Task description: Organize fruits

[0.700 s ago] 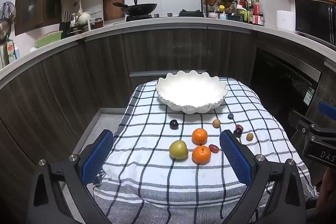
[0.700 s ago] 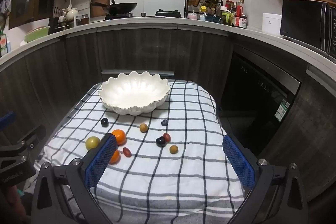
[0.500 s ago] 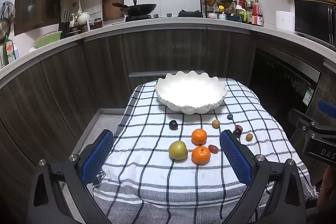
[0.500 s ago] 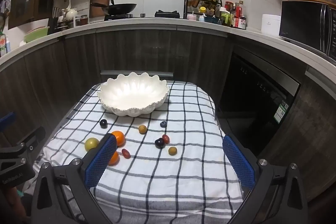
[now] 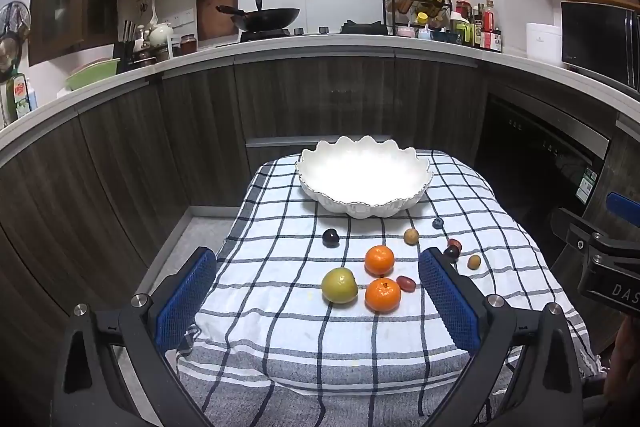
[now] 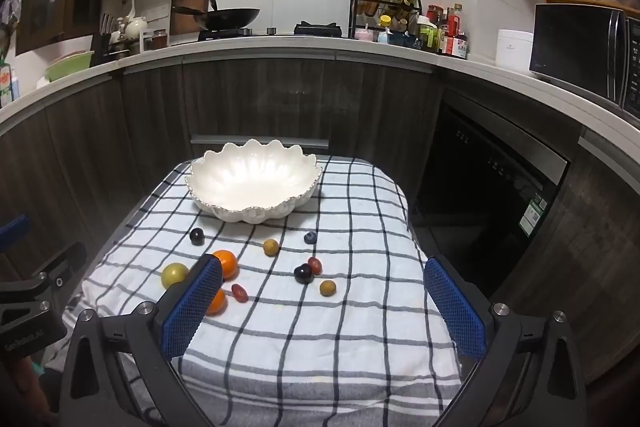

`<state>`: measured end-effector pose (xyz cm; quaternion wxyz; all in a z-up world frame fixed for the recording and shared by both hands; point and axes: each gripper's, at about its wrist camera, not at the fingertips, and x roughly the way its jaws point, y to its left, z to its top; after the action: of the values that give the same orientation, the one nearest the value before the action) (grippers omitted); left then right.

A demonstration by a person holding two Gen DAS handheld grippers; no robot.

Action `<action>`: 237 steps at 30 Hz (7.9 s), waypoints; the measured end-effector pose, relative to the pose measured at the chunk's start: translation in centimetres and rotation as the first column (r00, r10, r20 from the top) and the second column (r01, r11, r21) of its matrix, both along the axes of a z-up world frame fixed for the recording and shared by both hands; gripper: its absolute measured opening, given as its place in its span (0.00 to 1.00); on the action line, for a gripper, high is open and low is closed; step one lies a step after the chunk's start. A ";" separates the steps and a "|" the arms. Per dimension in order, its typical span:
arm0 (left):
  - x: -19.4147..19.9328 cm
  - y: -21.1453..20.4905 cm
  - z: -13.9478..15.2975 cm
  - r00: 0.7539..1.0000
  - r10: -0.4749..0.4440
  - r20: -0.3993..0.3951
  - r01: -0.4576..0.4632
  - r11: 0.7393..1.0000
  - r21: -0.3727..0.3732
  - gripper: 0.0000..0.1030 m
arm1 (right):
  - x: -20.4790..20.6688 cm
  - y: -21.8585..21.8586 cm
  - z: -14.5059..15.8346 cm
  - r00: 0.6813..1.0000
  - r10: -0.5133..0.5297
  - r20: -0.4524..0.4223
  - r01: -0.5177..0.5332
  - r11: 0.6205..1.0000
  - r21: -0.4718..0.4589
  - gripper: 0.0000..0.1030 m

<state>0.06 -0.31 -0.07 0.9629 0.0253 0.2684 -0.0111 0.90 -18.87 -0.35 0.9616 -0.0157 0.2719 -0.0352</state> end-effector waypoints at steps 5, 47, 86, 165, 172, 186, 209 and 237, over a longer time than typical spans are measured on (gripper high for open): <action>-0.2 0.2 0.2 1.000 0.001 0.003 -0.001 1.000 -0.002 1.00 | 0.0 -0.1 0.2 1.000 -0.001 0.002 0.001 1.000 0.001 0.99; -0.9 0.7 0.7 1.000 0.003 0.005 -0.003 1.000 -0.004 1.00 | -0.1 0.0 0.2 1.000 -0.002 0.003 0.002 1.000 0.006 0.99; 1.4 -0.9 -0.9 0.999 -0.049 -0.010 0.049 0.998 0.042 1.00 | 1.8 -0.8 -1.7 0.999 -0.018 -0.046 0.019 1.000 0.021 0.99; 15.8 -0.7 -13.8 0.903 -0.009 -0.430 -0.011 0.999 -0.043 0.65 | 17.6 0.5 -14.2 0.934 0.060 -0.353 -0.050 0.998 0.038 0.64; 16.0 -0.8 -14.3 0.895 -0.019 -0.445 -0.009 0.998 -0.062 0.65 | 18.3 0.7 -15.0 0.925 0.056 -0.377 -0.045 0.998 0.038 0.59; 16.7 -0.4 -16.0 0.868 -0.041 -0.496 -0.016 0.994 -0.110 0.52 | 19.4 1.0 -16.7 0.903 0.054 -0.426 -0.045 0.998 0.032 0.42; 15.8 -0.5 -14.4 0.896 -0.054 -0.442 0.002 0.993 -0.116 0.45 | 19.0 0.9 -16.3 0.905 0.075 -0.418 -0.051 0.996 0.067 0.29; 13.9 -0.7 -8.3 0.950 -0.048 -0.310 0.027 0.997 -0.071 0.44 | 16.0 1.4 -9.2 0.963 0.092 -0.252 -0.079 0.995 0.060 0.29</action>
<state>13.99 -1.02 -8.40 0.9084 -0.0036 0.4159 -0.0421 16.87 -17.46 -9.52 0.9194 -0.0082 0.3930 0.0155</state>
